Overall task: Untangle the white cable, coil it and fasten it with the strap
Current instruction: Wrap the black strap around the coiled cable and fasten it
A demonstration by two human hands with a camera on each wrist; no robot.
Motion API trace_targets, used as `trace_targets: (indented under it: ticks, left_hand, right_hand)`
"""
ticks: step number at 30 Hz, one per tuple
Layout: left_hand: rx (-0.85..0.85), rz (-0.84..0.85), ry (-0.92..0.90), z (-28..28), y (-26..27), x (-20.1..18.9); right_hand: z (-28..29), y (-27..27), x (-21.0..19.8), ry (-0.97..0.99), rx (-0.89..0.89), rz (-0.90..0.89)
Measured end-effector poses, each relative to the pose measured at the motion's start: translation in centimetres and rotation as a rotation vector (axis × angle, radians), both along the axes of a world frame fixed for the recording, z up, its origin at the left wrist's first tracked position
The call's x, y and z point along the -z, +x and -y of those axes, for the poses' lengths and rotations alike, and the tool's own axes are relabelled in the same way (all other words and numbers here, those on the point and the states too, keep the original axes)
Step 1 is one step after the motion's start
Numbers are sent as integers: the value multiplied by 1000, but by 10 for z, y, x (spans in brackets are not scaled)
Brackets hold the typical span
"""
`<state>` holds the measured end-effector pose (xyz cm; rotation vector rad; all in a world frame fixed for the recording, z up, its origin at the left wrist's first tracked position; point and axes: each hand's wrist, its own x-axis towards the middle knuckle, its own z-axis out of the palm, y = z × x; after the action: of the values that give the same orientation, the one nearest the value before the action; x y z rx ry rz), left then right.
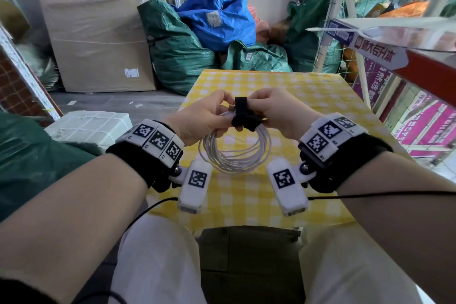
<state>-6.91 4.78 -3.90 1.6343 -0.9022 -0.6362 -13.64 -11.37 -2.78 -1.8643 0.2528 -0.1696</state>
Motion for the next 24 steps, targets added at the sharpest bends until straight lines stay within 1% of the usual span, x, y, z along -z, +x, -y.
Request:
trace_targets:
  ticks: [3, 5, 9, 12, 16, 19, 24]
  left_hand:
    - [-32, -33, -5, 2, 4, 2]
    - [-36, -26, -1, 3, 3, 3]
    - [-20, -11, -1, 3, 1, 4]
    - [-22, -8, 0, 3, 1, 6]
    - [-81, 7, 20, 6, 1, 8]
    - [-109, 73, 62, 9, 2, 9]
    - [-169, 128, 117, 12, 4, 12]
  right_hand:
    - [0, 0, -1, 122, 9, -57]
    - [-1, 0, -1, 139, 7, -95]
    - [-5, -2, 1, 143, -36, -139]
    - [-4, -3, 2, 97, 19, -147]
    - [-5, -3, 1, 49, 41, -169]
    - [-4, -2, 3, 25, 49, -175]
    - [-4, -4, 7, 60, 95, -144]
